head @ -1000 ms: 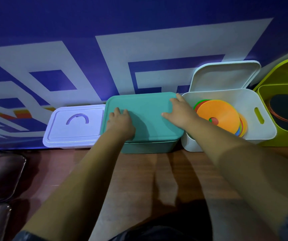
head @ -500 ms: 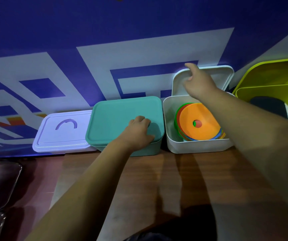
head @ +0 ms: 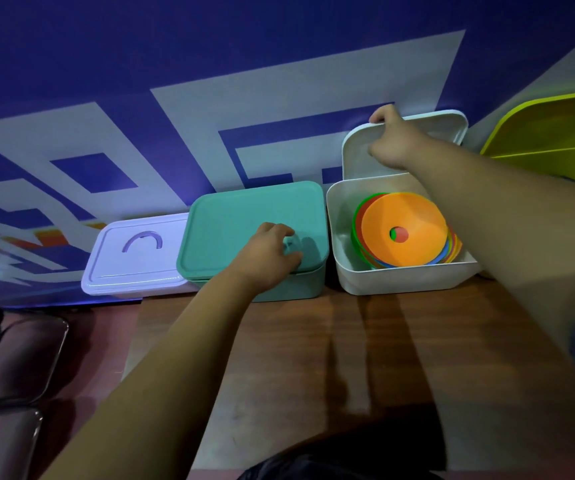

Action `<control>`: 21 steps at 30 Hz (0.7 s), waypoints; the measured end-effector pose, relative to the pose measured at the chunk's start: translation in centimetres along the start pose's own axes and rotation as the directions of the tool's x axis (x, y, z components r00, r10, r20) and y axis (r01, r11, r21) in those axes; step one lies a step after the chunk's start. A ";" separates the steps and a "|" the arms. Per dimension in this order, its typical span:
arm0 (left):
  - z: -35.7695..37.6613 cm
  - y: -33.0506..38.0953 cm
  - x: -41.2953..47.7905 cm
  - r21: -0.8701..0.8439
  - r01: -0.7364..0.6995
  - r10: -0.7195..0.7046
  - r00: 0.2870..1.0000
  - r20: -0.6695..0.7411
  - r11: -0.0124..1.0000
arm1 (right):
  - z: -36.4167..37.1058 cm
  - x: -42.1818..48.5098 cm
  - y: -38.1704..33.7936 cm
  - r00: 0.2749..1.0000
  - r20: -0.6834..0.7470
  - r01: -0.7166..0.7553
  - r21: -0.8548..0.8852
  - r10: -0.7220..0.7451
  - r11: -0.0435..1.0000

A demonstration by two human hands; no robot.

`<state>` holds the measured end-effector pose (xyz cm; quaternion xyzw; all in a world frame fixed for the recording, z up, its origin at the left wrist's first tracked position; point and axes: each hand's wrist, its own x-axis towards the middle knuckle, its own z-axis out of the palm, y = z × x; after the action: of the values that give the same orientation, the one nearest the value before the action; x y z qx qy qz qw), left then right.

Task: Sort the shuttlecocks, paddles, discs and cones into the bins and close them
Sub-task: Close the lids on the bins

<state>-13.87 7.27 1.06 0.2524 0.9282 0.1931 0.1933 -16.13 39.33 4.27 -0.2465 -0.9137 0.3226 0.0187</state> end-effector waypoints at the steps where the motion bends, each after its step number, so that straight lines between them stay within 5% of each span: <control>1: -0.1 -0.1 -0.2 -0.013 -0.005 0.005 1.000 -0.004 1.000 | -0.2 0.0 -0.1 1.000 -0.012 -0.005 -0.020 0.005 1.000; 6: 0.1 -0.8 -1.0 -0.088 -0.028 0.027 0.999 -0.022 0.996 | 0.0 -0.5 -0.6 1.000 -0.002 -0.030 -0.107 0.030 0.994; 17: -0.9 0.9 0.3 -0.413 -0.057 0.026 0.996 -0.081 0.909 | -6.9 -8.4 -6.7 0.901 -0.417 0.014 0.314 0.124 0.949; 19: -1.3 2.4 0.8 -0.543 -0.049 0.004 0.996 -0.084 0.838 | -8.7 -10.7 -7.3 0.861 -0.475 0.053 0.438 0.181 0.898; 21: -1.7 4.4 1.4 -0.800 0.033 -0.064 0.998 -0.006 0.599 | -10.3 -12.8 -6.7 0.839 -0.482 0.050 0.530 0.252 0.847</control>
<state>-14.02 11.08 4.10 0.1107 0.7538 0.5865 0.2750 -5.81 34.91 18.03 -0.3617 -0.7341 0.4770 0.3204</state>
